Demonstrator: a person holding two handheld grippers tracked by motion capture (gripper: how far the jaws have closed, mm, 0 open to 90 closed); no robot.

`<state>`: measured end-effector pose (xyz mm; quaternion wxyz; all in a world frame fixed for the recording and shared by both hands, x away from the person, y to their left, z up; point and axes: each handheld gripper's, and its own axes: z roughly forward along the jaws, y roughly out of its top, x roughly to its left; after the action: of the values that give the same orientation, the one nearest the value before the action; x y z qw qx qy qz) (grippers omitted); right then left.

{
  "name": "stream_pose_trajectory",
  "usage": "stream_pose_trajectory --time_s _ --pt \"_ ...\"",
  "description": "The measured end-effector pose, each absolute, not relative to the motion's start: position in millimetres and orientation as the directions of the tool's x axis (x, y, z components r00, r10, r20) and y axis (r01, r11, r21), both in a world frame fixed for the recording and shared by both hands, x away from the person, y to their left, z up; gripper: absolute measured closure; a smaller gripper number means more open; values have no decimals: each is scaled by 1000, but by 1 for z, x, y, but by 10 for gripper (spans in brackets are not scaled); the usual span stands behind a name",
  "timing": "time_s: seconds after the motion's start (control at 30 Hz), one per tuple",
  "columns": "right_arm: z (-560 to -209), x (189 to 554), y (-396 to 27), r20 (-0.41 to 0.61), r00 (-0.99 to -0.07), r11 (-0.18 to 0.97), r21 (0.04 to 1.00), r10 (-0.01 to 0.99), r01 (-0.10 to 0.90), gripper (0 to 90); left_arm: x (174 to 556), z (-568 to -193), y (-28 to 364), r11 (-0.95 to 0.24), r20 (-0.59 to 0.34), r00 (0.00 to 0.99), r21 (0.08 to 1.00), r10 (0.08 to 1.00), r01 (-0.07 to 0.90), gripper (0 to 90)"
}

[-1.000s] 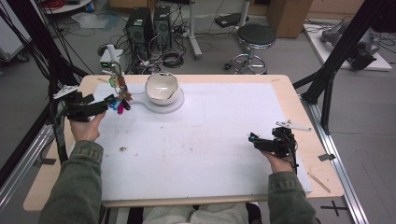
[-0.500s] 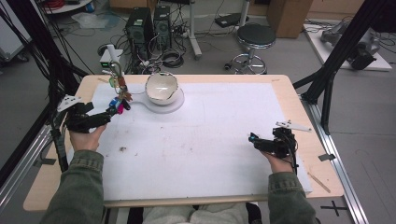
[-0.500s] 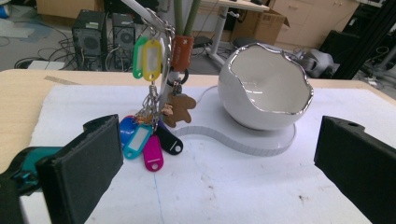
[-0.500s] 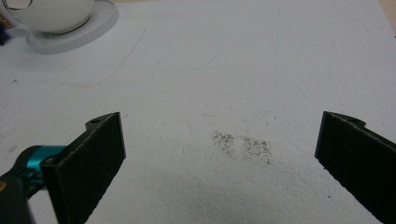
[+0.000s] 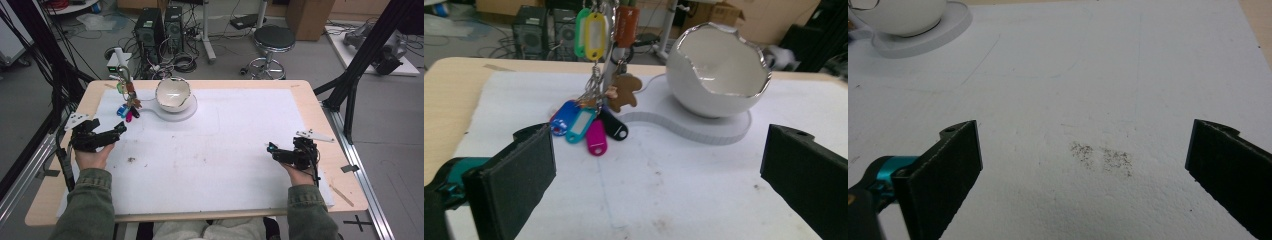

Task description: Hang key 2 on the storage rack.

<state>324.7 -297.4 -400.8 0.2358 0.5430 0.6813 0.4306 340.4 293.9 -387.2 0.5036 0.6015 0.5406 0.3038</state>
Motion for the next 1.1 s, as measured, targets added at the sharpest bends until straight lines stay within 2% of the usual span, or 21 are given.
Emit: stream_pose_trajectory --time_s 0.63,1.1 --pt "-402 324 -299 140 -300 45 844 943 534 7 312 -400 294 85 -152 198 947 968 310 16" --pt "-402 323 -301 146 -292 36 843 945 537 7 297 -408 303 127 -184 164 942 969 310 16"
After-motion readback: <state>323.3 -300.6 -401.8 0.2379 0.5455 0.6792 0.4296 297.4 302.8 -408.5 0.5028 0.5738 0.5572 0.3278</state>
